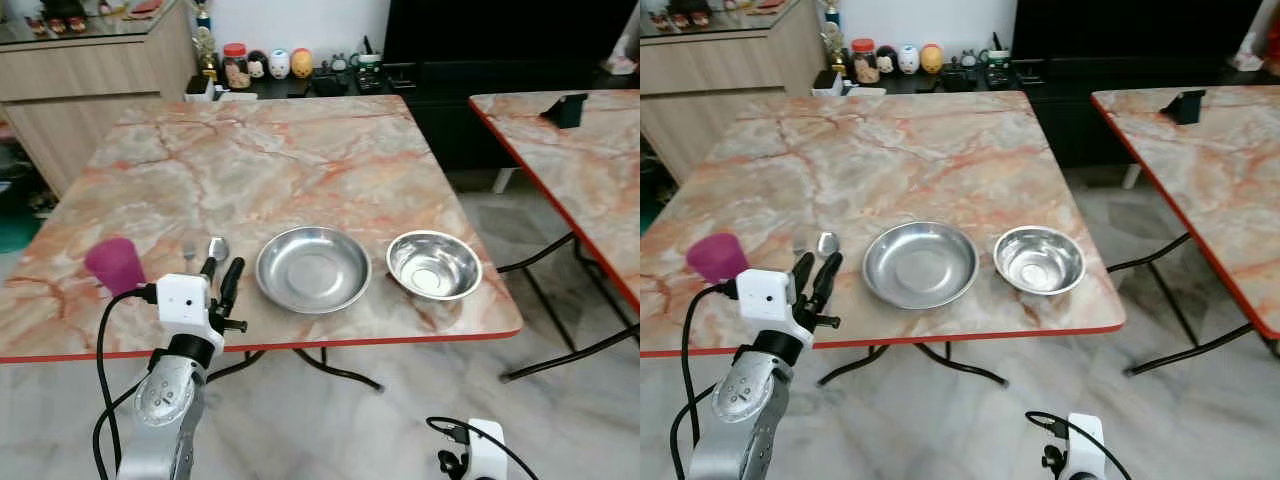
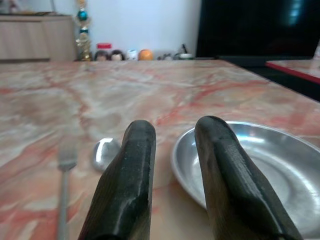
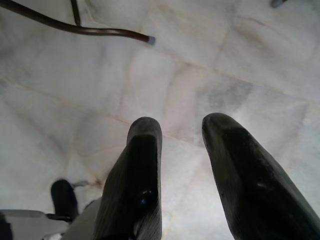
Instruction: Setting the table
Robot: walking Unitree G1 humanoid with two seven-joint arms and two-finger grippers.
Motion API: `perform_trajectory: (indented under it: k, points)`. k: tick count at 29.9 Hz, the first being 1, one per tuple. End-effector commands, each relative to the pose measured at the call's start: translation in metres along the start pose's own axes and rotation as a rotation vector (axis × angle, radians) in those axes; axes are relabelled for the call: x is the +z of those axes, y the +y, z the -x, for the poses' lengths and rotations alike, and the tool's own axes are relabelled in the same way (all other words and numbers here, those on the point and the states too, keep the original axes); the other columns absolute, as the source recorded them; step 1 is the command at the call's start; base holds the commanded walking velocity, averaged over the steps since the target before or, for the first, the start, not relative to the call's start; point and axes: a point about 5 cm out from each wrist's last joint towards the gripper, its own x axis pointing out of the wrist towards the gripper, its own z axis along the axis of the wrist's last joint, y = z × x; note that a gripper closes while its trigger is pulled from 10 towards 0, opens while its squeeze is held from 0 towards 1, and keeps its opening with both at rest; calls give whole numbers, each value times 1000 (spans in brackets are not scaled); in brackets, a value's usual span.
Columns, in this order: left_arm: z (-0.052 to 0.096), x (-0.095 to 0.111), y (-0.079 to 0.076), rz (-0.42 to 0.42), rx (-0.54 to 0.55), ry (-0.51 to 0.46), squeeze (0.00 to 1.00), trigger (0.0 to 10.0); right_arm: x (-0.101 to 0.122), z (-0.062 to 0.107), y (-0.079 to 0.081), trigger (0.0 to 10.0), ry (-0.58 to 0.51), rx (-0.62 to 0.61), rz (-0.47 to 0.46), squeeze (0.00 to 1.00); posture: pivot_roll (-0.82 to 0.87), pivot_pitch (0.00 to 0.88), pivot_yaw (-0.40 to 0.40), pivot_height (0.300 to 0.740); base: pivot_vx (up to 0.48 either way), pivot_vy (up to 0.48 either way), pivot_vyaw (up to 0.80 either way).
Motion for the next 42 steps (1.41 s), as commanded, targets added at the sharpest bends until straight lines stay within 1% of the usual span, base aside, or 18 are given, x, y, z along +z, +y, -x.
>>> perform_trajectory:
  k: [1,4,8,9,12,13,14,15,17,19,22,23,25,28,31,32,39,42]
  points:
    - [1,-5,3,24,7,38,0,10000,1,-1,4,10000,0,9,1,0,-31,0,8,740,0,0,0]
    - [1,-8,3,64,10,63,0,10000,1,-1,4,10000,2,10,4,0,-27,0,6,740,0,0,0]
    - [-1,-15,5,199,25,135,0,10000,1,-1,4,10000,5,13,9,0,-24,0,6,740,0,0,0]
    - [-1,-15,5,199,25,135,0,10000,1,-1,4,10000,5,13,9,0,-24,0,6,740,0,0,0]
    - [-5,-18,4,267,14,189,0,10000,1,-1,4,10000,5,15,11,0,-24,0,6,740,0,0,0]
    - [-8,-19,3,298,8,204,392,10000,1,-1,4,10000,5,15,12,0,-24,0,6,740,0,0,0]
    - [-12,-20,1,334,-10,228,1000,10000,1,-1,4,10000,5,15,12,0,-24,0,6,740,0,0,0]
    - [-12,-20,1,334,-10,228,1000,10000,1,-1,4,10000,5,15,12,0,-24,0,6,740,0,0,0]
    - [-22,-22,-3,390,-31,264,1000,10000,1,-1,4,10000,5,15,13,0,-27,0,10,740,0,0,0]
    - [-24,-23,-4,409,-27,272,1000,10000,1,-1,4,10000,6,15,14,0,-27,0,10,740,0,0,0]
    - [-37,-25,-6,503,-25,294,1000,10000,1,-1,4,10000,6,13,10,0,-38,0,16,740,0,0,0]
    - [-44,-26,-7,552,-20,303,1000,10000,0,-1,4,10000,6,11,9,0,-43,0,19,740,0,0,0]
    - [-46,-27,-6,554,-16,307,1000,10000,0,-1,4,10000,6,10,9,0,-44,0,19,740,0,0,0]
    - [-53,-31,-5,512,-19,330,1000,10000,0,-1,4,10000,7,7,7,0,-48,0,21,740,0,0,0]
    - [-58,-34,-3,496,-1,348,1000,10000,-1,-1,4,10000,7,7,7,0,-56,0,24,740,0,0,0]
    - [-62,-37,-3,495,5,360,0,10000,-1,0,4,10000,8,7,6,0,-56,0,25,740,0,0,0]
    - [-72,-49,2,522,81,373,0,10000,-3,0,4,10000,11,5,5,0,-67,0,28,740,0,0,0]
    - [-75,-51,0,536,83,375,0,10000,-3,0,4,10000,11,5,5,0,-68,0,29,740,0,0,0]
